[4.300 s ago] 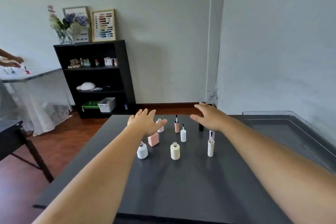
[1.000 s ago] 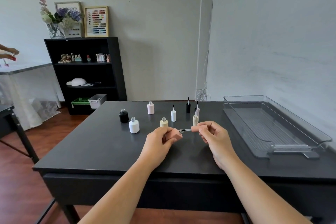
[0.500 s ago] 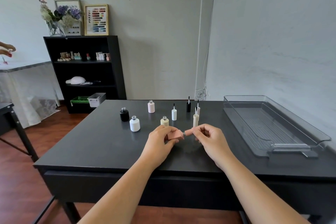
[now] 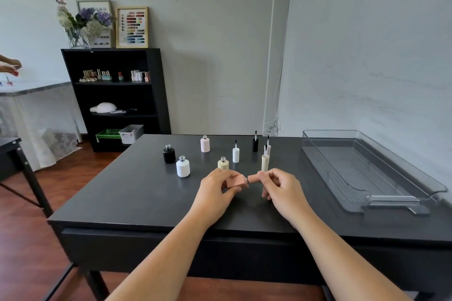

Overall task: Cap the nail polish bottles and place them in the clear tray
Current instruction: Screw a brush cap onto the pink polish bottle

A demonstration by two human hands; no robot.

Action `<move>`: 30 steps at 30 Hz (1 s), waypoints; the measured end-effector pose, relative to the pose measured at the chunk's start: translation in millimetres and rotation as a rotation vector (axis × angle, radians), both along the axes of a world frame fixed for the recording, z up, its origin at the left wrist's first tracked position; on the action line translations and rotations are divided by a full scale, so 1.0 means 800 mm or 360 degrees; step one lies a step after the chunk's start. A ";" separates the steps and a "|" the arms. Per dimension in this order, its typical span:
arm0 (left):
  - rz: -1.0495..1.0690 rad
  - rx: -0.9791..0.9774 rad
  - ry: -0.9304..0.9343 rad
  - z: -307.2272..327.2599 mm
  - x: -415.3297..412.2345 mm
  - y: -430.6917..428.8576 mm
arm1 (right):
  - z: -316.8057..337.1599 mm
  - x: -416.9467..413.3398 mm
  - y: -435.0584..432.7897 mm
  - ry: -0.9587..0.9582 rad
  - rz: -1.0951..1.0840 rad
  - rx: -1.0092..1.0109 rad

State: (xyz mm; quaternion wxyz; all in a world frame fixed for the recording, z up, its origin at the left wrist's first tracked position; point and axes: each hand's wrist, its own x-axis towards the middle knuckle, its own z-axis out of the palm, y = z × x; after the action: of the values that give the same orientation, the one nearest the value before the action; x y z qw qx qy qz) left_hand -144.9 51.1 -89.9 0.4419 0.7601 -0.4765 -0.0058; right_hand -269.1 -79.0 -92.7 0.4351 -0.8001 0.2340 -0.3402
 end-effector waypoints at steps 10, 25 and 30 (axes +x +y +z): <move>-0.0010 -0.0017 0.0025 -0.002 0.001 -0.001 | -0.001 -0.001 -0.003 -0.0063 0.0021 0.0113; 0.0004 -0.0012 0.0050 0.000 0.000 0.001 | 0.002 -0.002 -0.002 -0.0090 0.0085 0.0176; -0.0005 0.0007 0.0041 0.001 -0.001 0.001 | 0.003 -0.003 -0.002 -0.0050 -0.0019 0.0118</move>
State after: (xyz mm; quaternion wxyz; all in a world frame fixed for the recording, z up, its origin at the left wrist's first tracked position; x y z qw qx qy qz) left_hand -145.3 51.6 -89.4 0.4463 0.7601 -0.4720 -0.0175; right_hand -271.6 -80.2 -90.6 0.4660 -0.7767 0.2442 -0.3464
